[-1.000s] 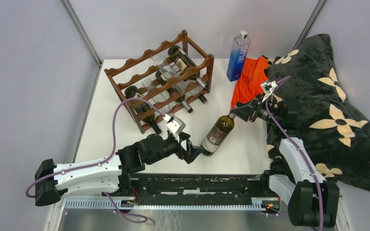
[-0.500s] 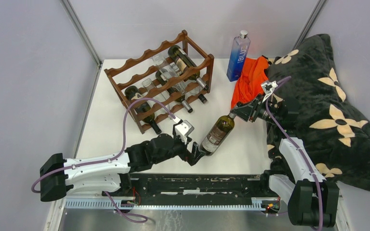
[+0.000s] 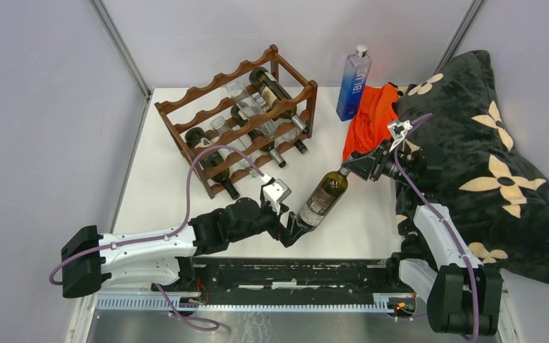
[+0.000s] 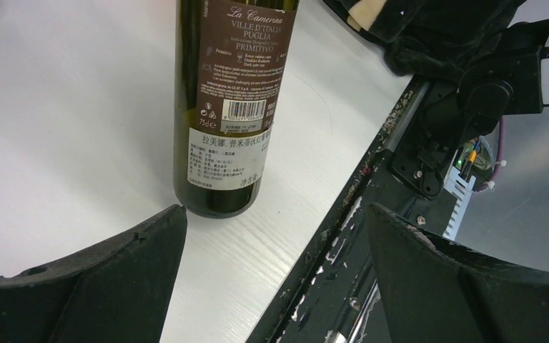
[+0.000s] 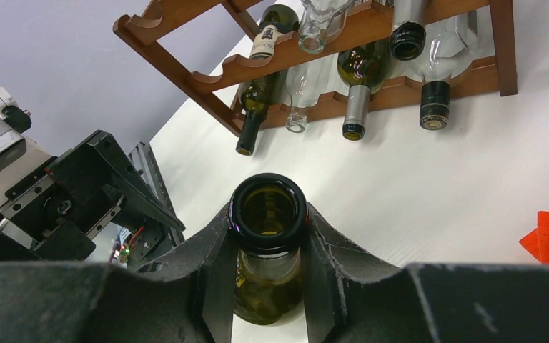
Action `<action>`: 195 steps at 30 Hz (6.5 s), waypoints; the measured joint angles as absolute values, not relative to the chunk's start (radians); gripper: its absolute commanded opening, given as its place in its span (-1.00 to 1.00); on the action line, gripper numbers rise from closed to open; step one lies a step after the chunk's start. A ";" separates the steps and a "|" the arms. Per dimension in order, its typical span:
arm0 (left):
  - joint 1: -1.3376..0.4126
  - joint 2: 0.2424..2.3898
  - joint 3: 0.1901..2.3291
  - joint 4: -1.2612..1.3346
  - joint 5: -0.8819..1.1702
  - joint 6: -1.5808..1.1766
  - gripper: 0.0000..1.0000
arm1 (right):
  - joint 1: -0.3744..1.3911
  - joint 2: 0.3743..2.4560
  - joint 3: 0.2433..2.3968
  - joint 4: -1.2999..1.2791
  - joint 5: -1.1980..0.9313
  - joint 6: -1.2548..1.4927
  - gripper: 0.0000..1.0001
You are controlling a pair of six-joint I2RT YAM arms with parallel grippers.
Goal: Put the wine bottle on the wine rack
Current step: Adjust the wine bottle at the center of the board.
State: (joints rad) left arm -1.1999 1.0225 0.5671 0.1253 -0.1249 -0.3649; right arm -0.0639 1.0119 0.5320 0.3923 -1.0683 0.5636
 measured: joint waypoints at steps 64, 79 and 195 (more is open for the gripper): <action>-1.076 1.550 0.745 0.352 0.002 -0.250 1.00 | -0.074 1.032 0.509 0.450 -1.073 0.614 -1.00; -1.077 1.660 0.794 0.359 0.036 -0.188 -0.96 | -0.075 1.043 0.508 0.455 -1.072 0.624 -0.63; -1.084 1.447 0.850 -0.369 0.050 0.193 -0.96 | 0.376 1.314 0.772 -0.739 -0.768 -1.265 0.03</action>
